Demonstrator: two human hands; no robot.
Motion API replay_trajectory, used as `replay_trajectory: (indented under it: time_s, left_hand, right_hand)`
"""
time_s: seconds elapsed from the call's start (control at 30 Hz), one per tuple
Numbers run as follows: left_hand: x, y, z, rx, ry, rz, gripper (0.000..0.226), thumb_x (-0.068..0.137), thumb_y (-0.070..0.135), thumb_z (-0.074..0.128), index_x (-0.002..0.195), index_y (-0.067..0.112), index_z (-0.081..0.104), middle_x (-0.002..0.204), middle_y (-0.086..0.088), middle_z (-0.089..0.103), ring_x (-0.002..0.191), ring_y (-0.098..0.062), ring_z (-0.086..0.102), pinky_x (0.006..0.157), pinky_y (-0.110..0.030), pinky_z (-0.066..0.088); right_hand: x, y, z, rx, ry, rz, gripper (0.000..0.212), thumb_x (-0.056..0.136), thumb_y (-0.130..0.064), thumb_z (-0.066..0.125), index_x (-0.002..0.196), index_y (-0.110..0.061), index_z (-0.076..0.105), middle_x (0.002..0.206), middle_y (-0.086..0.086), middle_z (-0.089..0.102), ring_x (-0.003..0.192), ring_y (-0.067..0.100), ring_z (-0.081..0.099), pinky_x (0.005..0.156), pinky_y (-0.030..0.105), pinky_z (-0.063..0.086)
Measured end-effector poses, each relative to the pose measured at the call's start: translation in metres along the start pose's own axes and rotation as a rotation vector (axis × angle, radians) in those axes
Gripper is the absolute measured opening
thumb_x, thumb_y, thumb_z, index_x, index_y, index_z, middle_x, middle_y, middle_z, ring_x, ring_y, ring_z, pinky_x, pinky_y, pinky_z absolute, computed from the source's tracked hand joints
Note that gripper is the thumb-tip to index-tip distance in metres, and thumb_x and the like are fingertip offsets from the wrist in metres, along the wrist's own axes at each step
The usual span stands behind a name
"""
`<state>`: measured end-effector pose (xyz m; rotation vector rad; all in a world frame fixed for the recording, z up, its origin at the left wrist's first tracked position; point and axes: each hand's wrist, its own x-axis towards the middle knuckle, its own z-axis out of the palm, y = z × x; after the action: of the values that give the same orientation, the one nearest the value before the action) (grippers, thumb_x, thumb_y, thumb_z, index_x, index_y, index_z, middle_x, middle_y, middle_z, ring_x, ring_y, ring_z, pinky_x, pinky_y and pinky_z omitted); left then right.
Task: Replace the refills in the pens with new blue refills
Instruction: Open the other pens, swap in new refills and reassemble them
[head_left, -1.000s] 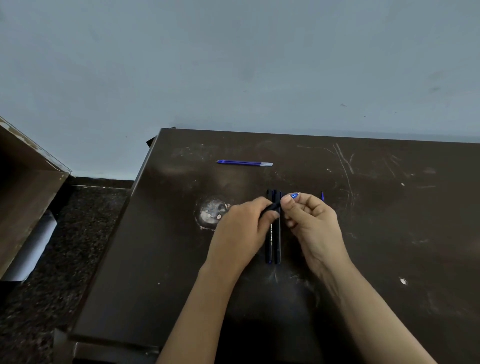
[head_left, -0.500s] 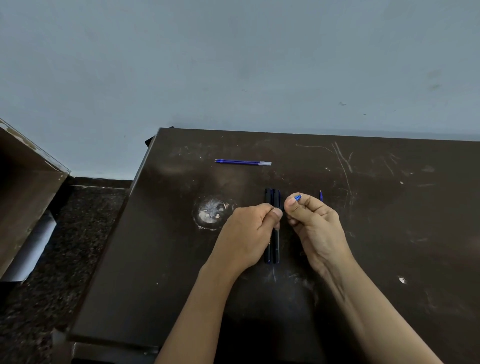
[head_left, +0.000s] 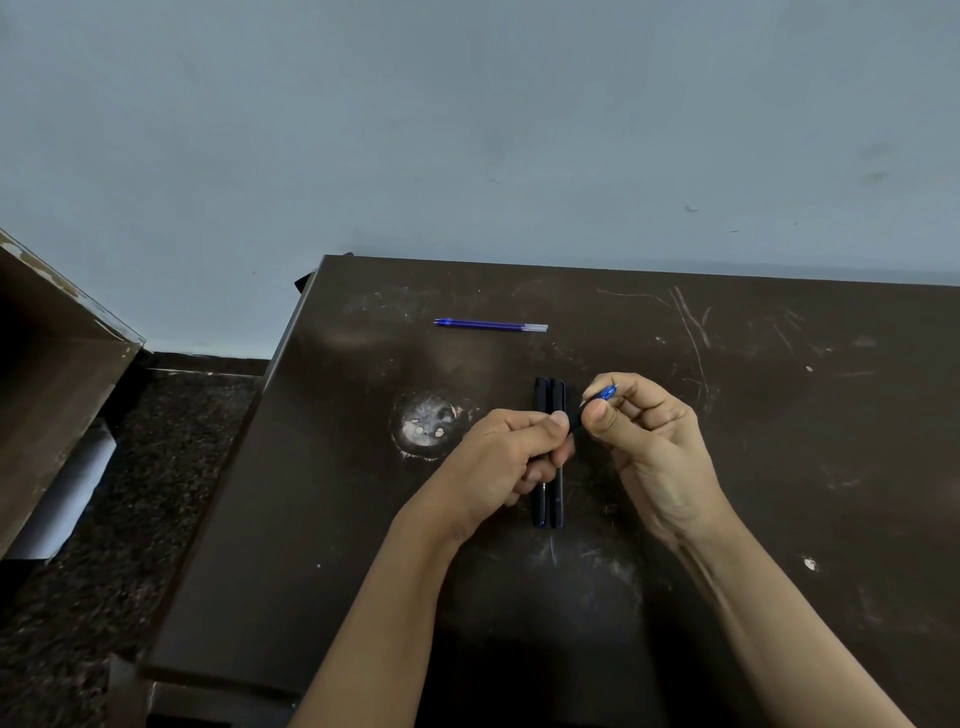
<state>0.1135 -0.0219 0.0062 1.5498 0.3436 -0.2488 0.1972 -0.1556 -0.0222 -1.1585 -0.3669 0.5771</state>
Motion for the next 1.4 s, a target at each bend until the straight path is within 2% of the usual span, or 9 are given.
replay_trajectory:
  time_s: [0.17,0.3,0.47,0.67,0.87,0.97,1.17,1.3,1.4]
  left_hand:
    - [0.001,0.001,0.001,0.002,0.012,0.005,0.042,0.1,0.033,0.04,0.063,0.02,0.053,0.048,0.008,0.035,0.039,-0.001,0.026,0.037,-0.012,0.024]
    - [0.008,-0.013,0.012,0.482,0.35,0.256,0.027,0.098,0.031,0.043,0.076,0.027,0.058,0.06,0.005,0.054,0.052,-0.006,0.048,0.053,-0.026,0.044]
    - [0.012,-0.025,0.015,0.799,0.374,0.288,0.023,0.1,0.03,0.037,0.09,0.017,0.052,0.08,0.005,0.054,0.071,-0.011,0.053,0.062,-0.028,0.041]
    - [0.01,-0.016,0.013,0.473,0.338,0.23,0.029,0.098,0.025,0.045,0.073,0.026,0.06,0.047,0.013,0.047,0.046,-0.004,0.04,0.049,-0.018,0.034]
    - [0.008,-0.008,0.01,0.035,0.147,0.124,0.039,0.101,0.021,0.038,0.069,0.015,0.058,0.05,0.01,0.039,0.039,-0.001,0.033,0.042,-0.007,0.028]
    - [0.01,-0.009,0.013,0.142,0.194,0.155,0.036,0.101,0.027,0.039,0.074,0.024,0.063,0.056,0.008,0.049,0.044,0.0,0.039,0.049,-0.011,0.033]
    - [0.007,-0.011,0.017,0.28,0.21,0.134,0.016,0.1,0.03,0.041,0.093,0.027,0.055,0.068,0.005,0.067,0.058,-0.011,0.048,0.058,-0.028,0.043]
    - [0.007,-0.011,0.018,0.316,0.24,0.148,0.015,0.1,0.028,0.041,0.092,0.025,0.054,0.074,0.004,0.069,0.058,-0.013,0.048,0.062,-0.035,0.046]
    - [0.009,-0.014,0.017,0.382,0.288,0.167,0.017,0.1,0.027,0.04,0.092,0.024,0.055,0.081,0.007,0.069,0.057,0.001,0.051,0.059,-0.027,0.045]
  right_hand:
    - [0.001,-0.002,0.0,0.008,-0.024,-0.012,0.031,0.068,-0.033,0.08,0.086,-0.012,0.066,0.074,-0.001,0.059,0.07,0.011,0.052,0.069,0.025,0.047]
    - [0.0,0.0,0.011,0.072,0.17,0.074,0.024,0.076,-0.018,0.068,0.095,-0.005,0.066,0.071,-0.002,0.065,0.063,0.006,0.056,0.066,0.021,0.051]
    - [-0.001,0.008,0.013,0.081,0.355,0.216,0.009,0.08,-0.01,0.067,0.087,-0.006,0.071,0.067,0.001,0.064,0.06,0.005,0.056,0.06,0.014,0.049]
    - [-0.002,0.002,0.01,-0.001,0.251,0.111,0.018,0.069,-0.02,0.068,0.084,-0.008,0.071,0.073,0.006,0.064,0.066,0.011,0.054,0.067,0.023,0.045]
    - [0.001,-0.004,0.001,0.019,0.001,-0.005,0.027,0.076,-0.027,0.07,0.095,-0.007,0.069,0.086,0.008,0.068,0.065,0.021,0.058,0.07,0.037,0.05]
    - [0.002,-0.006,0.003,0.069,-0.021,0.029,0.027,0.08,-0.02,0.063,0.102,-0.003,0.064,0.085,0.005,0.062,0.06,0.018,0.05,0.063,0.036,0.048]
    - [0.004,-0.001,0.001,-0.004,0.104,0.088,0.047,0.062,-0.038,0.082,0.097,-0.01,0.068,0.073,0.0,0.064,0.07,0.018,0.059,0.06,0.031,0.051]
    - [0.004,-0.002,0.002,0.114,0.1,0.164,0.039,0.072,-0.017,0.07,0.109,-0.006,0.063,0.095,0.01,0.072,0.087,0.019,0.067,0.066,0.029,0.056]
    - [0.002,-0.002,0.004,0.103,0.168,0.184,0.03,0.073,-0.009,0.066,0.102,-0.003,0.062,0.081,0.007,0.068,0.076,0.018,0.065,0.072,0.027,0.057]
